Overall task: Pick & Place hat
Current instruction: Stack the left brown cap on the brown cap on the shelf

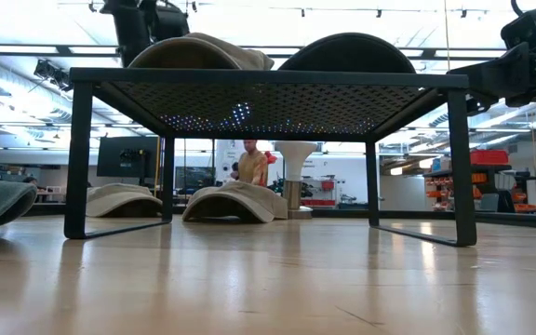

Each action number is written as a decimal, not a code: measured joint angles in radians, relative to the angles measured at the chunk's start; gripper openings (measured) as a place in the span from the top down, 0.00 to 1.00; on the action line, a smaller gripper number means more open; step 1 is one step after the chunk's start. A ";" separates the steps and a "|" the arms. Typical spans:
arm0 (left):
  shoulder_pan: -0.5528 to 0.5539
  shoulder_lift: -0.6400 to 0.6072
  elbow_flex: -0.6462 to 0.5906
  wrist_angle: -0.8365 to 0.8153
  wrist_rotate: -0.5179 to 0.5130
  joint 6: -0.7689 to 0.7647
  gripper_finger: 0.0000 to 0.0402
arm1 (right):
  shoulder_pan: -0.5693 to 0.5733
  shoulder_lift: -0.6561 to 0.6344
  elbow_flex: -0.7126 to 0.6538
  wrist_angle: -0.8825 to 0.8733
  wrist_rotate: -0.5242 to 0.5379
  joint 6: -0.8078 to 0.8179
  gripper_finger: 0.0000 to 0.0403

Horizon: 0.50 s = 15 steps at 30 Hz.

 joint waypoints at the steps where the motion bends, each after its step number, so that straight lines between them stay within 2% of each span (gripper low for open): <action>1: 0.005 0.010 0.000 -0.009 0.011 0.001 0.41 | 0.000 0.000 0.000 0.000 0.000 0.000 0.96; 6: 0.044 0.056 0.000 -0.071 0.053 0.010 0.37 | 0.000 0.000 0.000 0.000 0.000 0.000 0.96; 15: 0.120 0.125 0.000 -0.078 0.095 0.091 0.38 | 0.000 0.000 0.000 0.000 0.000 0.000 0.96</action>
